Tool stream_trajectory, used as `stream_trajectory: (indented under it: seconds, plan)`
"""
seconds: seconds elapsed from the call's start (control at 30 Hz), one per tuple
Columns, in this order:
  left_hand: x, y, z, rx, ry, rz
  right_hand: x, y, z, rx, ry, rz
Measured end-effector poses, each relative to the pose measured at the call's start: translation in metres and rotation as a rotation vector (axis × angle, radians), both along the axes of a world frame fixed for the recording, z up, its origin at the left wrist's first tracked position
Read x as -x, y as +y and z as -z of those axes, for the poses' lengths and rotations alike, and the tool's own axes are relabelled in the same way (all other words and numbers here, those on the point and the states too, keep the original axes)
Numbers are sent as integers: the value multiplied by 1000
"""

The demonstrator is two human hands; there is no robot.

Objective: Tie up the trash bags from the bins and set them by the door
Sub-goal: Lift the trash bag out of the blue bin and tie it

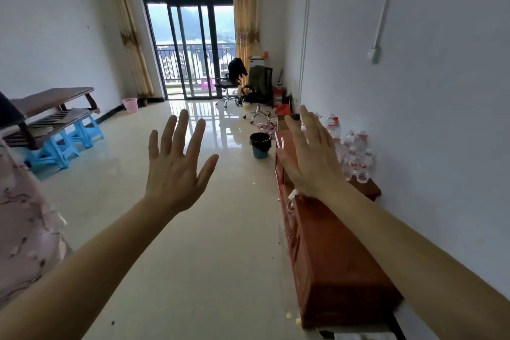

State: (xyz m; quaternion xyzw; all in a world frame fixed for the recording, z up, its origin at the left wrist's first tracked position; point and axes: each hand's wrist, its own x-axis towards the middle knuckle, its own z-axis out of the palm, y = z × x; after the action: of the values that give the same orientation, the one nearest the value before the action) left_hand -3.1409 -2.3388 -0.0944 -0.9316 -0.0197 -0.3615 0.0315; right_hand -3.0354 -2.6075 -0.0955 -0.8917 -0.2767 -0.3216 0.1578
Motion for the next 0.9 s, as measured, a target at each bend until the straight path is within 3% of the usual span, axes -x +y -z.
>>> stream_trajectory:
  seconds: [0.3,0.53,0.9]
  plan:
    - [-208,165,29,69,26,-129,-229,156,21,55,2,-9]
    - [-398,279,37,82,99,-39,-407,255,37,122,57,110]
    - [-733,328,66,80,186,119,-696,304,88,148,100,189]
